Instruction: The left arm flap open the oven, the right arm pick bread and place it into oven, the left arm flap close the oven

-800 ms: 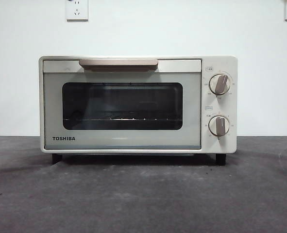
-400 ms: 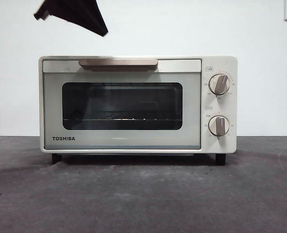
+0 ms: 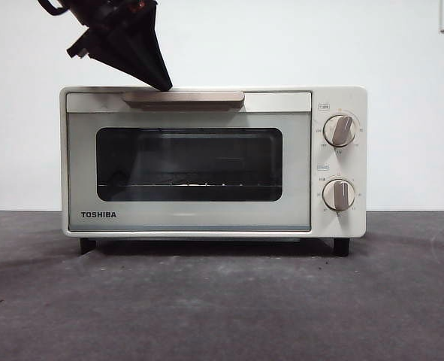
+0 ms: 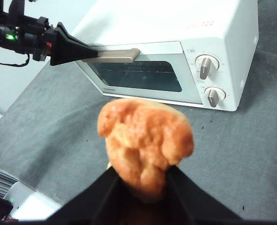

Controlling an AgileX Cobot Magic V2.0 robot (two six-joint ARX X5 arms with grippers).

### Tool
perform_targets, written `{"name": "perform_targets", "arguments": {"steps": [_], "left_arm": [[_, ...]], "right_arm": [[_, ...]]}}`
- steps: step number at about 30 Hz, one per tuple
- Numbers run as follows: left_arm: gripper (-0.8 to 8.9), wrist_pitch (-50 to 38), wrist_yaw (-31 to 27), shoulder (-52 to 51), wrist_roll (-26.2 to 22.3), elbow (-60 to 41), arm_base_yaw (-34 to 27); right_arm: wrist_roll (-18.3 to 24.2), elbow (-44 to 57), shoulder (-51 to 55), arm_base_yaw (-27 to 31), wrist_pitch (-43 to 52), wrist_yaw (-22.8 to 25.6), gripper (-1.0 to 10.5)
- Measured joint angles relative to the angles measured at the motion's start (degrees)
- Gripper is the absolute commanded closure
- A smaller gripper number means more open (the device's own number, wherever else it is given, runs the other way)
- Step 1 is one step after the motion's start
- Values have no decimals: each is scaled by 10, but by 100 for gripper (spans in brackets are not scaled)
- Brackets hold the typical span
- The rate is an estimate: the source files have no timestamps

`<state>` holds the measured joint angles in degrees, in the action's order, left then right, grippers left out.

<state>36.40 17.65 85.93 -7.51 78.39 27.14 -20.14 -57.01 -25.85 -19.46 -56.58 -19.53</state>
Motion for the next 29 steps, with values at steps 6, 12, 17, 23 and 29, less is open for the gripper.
{"name": "perform_targets", "arguments": {"steps": [6, 12, 17, 23, 29], "left_arm": [[803, -3, -8, 3, -1, 1, 0], [803, -4, -17, 5, -2, 3, 0], [803, 1, -18, 7, -3, 6, 3], [803, 28, -21, 7, -8, 12, 12], [803, 55, -18, 7, -10, 13, 28]], "right_arm": [[-3, 0, 0, 0, 0, 0, 851], [-3, 0, 0, 0, 0, -14, 851], [-3, 0, 0, 0, 0, -14, 851], [-3, 0, 0, 0, 0, -14, 851], [-3, 0, 0, 0, 0, -14, 851]]}}
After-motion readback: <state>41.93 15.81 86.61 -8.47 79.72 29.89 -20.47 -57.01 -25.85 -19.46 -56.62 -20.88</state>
